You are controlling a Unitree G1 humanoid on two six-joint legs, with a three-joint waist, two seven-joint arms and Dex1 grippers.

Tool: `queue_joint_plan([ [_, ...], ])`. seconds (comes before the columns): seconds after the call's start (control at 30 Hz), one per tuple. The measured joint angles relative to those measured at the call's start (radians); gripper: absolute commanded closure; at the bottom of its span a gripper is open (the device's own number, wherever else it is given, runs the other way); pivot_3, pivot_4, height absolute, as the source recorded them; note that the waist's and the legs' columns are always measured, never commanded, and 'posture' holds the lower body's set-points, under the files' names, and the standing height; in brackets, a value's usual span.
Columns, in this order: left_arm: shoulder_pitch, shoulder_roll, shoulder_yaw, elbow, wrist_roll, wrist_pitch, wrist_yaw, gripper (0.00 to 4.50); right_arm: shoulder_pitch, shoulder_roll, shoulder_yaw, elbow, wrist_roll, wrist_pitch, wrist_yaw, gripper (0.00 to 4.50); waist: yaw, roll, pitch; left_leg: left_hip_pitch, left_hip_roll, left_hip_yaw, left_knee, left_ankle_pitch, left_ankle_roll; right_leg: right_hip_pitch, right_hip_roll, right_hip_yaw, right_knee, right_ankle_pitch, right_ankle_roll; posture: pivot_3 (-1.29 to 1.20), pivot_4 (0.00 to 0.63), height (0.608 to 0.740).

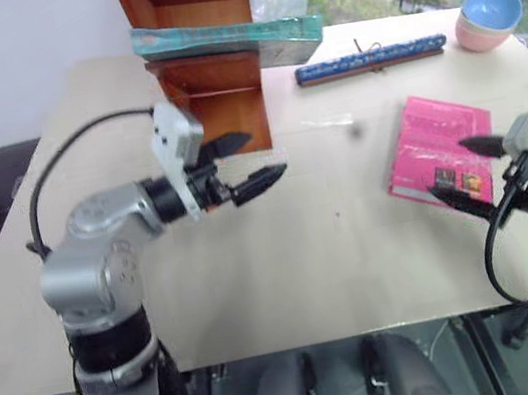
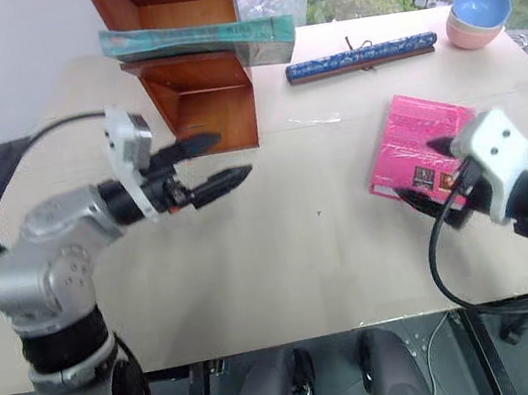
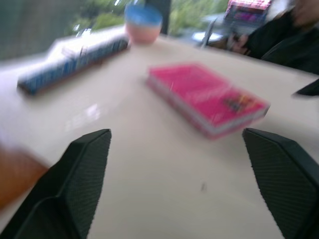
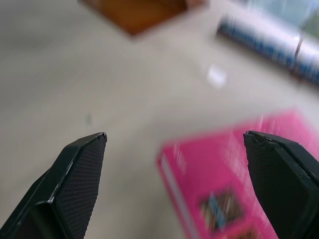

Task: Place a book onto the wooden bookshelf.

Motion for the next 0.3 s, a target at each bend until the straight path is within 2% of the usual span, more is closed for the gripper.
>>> queue_joint_plan([
  [0.1,0.154,0.112,0.016,0.039,0.006,-0.128,-0.05,0.12,0.201,0.036,-0.212,-0.048,-0.031,0.019,0.09,0.0,0.002,0.0,0.0,0.001,0.002,-0.001,-0.002,-0.001,-0.003,0.0,0.0,-0.002,-0.001,-0.002,-0.003,0.0,0.15,0.738],
  [0.17,0.205,0.172,0.06,0.067,-0.008,-0.185,-0.091,0.12,0.324,0.069,-0.333,-0.072,-0.056,0.029,0.156,0.0,0.006,0.0,0.0,0.0,0.002,-0.002,-0.002,-0.003,-0.007,-0.001,0.0,-0.003,-0.002,-0.005,-0.006,0.0,0.15,0.738],
  [0.3,0.236,0.279,0.118,0.116,-0.043,-0.266,-0.159,0.12,0.427,0.097,-0.492,-0.104,-0.064,0.052,0.239,0.0,0.002,0.002,-0.001,0.002,0.002,-0.001,-0.002,-0.004,-0.008,0.0,-0.004,-0.002,-0.002,-0.007,-0.003,0.0,0.15,0.738],
])
